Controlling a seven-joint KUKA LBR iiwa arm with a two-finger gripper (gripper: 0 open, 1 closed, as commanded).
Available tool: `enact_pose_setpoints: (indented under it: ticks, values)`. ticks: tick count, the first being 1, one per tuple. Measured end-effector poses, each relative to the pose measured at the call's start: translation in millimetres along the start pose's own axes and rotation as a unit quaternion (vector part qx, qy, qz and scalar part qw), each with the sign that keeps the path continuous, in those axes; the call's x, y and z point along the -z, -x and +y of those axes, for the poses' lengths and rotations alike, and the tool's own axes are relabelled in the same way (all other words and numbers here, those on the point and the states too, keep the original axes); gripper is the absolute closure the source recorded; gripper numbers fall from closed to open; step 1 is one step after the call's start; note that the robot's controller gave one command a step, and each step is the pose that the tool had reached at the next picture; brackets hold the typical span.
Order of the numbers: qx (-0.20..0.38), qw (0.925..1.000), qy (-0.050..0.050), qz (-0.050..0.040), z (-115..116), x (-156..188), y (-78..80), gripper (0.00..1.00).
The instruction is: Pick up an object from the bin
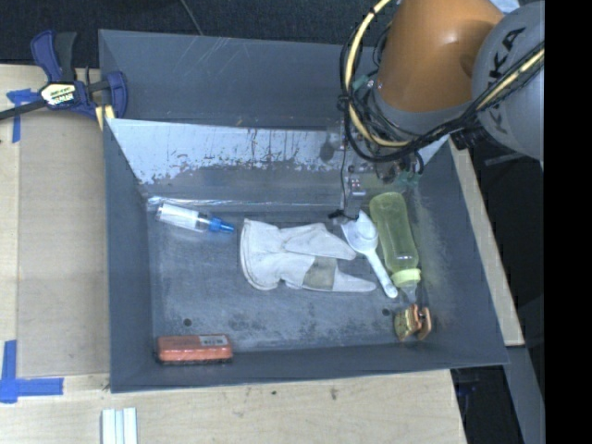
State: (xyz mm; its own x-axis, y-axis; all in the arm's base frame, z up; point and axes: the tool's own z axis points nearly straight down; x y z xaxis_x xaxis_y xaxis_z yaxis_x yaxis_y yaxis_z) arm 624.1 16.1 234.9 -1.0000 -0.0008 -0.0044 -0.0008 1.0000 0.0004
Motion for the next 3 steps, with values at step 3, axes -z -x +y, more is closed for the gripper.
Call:
enact_pose_setpoints:
  ticks: [3]
  values:
    - [-0.042,0.9991,0.0,0.0001,-16.6,-113.1,-27.5,0.0]
